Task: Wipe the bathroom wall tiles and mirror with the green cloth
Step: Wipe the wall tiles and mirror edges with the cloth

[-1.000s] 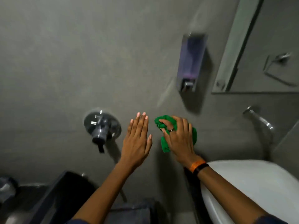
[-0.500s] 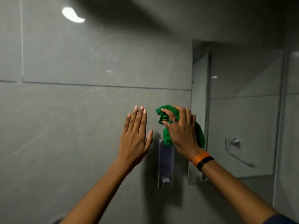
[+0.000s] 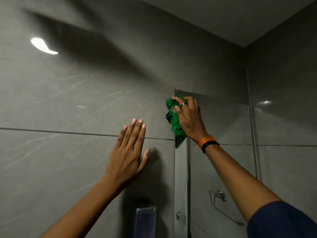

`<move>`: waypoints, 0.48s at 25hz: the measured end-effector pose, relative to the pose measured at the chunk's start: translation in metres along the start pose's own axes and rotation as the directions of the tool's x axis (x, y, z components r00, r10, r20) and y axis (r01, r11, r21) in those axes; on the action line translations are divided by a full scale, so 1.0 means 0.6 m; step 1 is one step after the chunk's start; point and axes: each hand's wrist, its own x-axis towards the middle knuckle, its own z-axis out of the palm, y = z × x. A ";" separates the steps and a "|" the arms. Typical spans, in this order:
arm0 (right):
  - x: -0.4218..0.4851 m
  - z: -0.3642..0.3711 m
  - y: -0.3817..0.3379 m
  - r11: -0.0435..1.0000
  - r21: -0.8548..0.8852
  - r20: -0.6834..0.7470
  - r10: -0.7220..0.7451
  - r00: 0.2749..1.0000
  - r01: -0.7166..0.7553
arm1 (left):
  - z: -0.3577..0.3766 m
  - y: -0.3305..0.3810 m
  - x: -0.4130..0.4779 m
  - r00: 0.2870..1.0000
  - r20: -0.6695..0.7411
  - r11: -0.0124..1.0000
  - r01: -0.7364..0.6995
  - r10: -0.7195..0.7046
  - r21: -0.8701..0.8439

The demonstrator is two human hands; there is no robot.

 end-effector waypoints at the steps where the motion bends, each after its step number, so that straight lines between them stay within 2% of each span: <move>1: 0.008 0.009 0.015 1.000 -0.004 -0.008 0.007 1.000 -0.007 | 0.006 0.004 0.008 1.000 -0.002 1.000 -0.008 0.008 0.013; 4: 0.021 0.047 0.038 0.996 -0.072 -0.064 0.039 0.997 -0.044 | 0.024 0.009 0.027 0.999 0.002 0.999 -0.033 0.033 0.039; 7: 0.024 0.087 0.052 0.984 -0.168 -0.059 0.057 0.997 -0.066 | 0.050 0.013 0.054 0.999 0.012 0.997 -0.047 0.046 0.060; 12: 0.034 0.114 0.078 0.973 -0.228 -0.150 -0.070 0.986 0.035 | 0.092 0.030 0.079 0.999 0.025 0.998 -0.031 0.030 0.056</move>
